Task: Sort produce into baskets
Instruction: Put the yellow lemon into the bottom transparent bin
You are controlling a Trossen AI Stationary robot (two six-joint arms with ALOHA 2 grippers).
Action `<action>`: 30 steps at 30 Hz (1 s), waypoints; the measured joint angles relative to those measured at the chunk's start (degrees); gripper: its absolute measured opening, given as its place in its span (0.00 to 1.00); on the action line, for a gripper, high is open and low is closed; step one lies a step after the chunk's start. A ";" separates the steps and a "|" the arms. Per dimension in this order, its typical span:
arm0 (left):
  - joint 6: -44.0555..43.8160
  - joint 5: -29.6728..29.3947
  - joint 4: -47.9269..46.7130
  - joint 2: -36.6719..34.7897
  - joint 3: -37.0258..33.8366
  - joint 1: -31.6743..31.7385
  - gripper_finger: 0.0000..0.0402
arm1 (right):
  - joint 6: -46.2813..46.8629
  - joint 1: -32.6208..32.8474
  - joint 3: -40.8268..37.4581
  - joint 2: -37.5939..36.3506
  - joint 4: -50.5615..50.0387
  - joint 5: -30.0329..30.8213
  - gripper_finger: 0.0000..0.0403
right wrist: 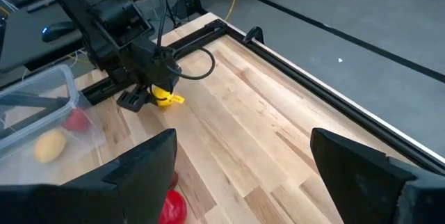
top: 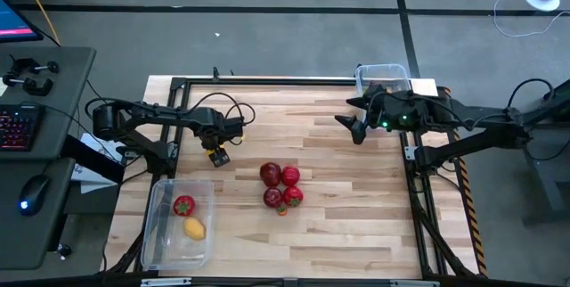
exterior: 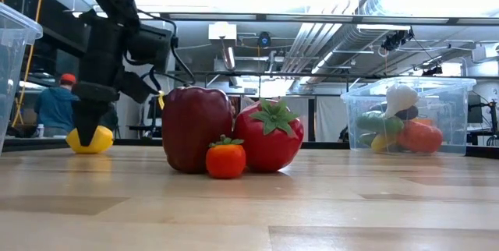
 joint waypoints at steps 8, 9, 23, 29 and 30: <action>0.26 0.39 -1.98 -1.44 5.86 -0.03 0.37 | -1.94 0.00 0.00 0.22 -0.02 -0.12 0.80; 0.22 0.87 -2.18 -2.44 7.63 -0.10 0.37 | -2.56 0.00 0.00 0.20 0.00 -0.10 0.80; -26.40 4.61 -3.34 -25.03 22.34 -24.18 0.40 | -5.90 0.00 0.00 0.19 0.43 -0.07 0.80; -48.11 9.10 -5.09 -28.66 22.37 -43.53 0.40 | -5.97 0.00 0.00 0.19 0.42 -0.05 0.80; -51.24 9.53 -5.37 -28.86 22.37 -46.32 0.40 | -5.88 0.00 0.00 0.19 0.42 -0.05 0.80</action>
